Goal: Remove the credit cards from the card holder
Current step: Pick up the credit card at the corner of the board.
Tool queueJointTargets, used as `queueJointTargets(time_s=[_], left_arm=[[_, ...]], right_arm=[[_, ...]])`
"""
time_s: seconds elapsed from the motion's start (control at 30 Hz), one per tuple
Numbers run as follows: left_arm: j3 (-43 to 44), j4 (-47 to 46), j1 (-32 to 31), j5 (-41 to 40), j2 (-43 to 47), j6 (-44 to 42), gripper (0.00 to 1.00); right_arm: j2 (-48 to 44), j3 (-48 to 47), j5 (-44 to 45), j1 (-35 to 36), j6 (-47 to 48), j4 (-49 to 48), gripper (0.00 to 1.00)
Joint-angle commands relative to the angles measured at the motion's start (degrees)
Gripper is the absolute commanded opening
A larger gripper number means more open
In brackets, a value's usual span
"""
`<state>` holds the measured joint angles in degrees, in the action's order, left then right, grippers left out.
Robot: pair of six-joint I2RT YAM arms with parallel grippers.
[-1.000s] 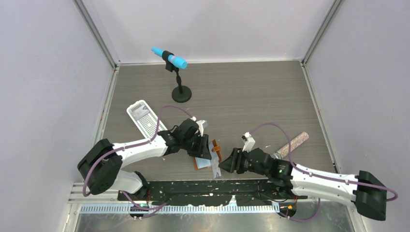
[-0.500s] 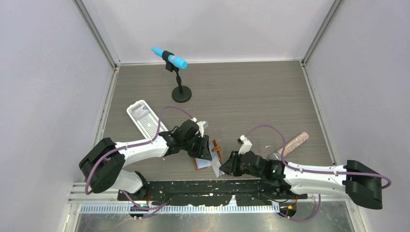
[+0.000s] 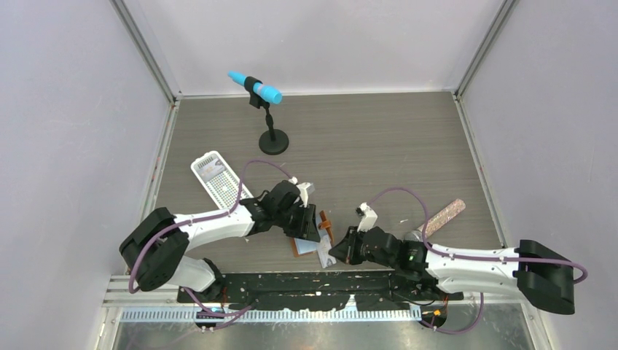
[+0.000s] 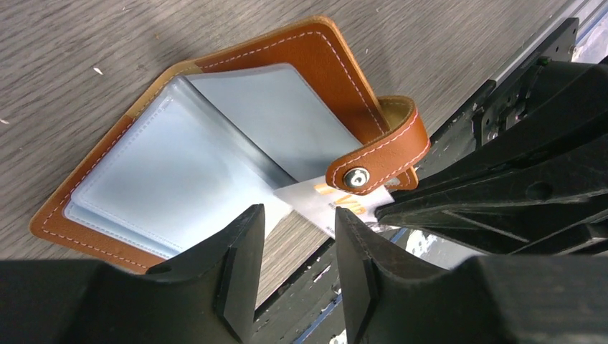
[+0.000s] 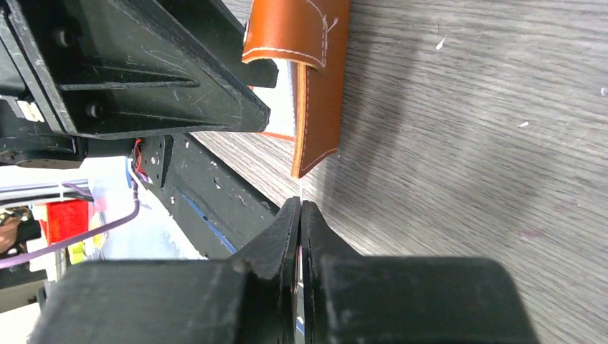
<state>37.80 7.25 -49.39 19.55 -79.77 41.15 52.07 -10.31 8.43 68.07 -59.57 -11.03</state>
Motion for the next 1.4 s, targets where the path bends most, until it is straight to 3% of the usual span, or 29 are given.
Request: queueJointTargets(time_s=[0.0,0.2,0.4,0.9,1.07,1.23,1.37], left_arm=[[0.2,1.3,0.0,0.7,3.5,-3.6,0.45],[1.3,3.6,0.2,2.8,6.5,-7.8,0.51],[1.9,3.9,1.7,7.6,6.6,-10.8,0.55],[2.6,7.6,3.6,13.4,11.3,-15.3,0.59],[2.0,5.9,3.7,17.5,12.6,-14.7,0.56],[0.8,2.1,3.7,22.9,13.3,-12.2,0.42],[-1.0,-0.3,3.6,25.7,14.5,-10.4,0.42]], right_arm=[[-4.0,-3.1,-0.1,-1.6,4.6,2.4,0.05],[-10.3,-3.1,-8.3,-8.5,10.4,5.1,0.05],[-9.5,-3.7,-18.9,-15.8,15.6,4.5,0.05],[-7.3,-7.6,-39.1,-17.8,27.3,2.9,0.05],[-6.5,-8.3,-42.1,-17.8,27.9,1.5,0.05],[-5.1,-9.3,-41.9,-17.8,27.9,0.9,0.05],[-4.1,-10.1,-41.7,-17.8,27.8,0.4,0.05]])
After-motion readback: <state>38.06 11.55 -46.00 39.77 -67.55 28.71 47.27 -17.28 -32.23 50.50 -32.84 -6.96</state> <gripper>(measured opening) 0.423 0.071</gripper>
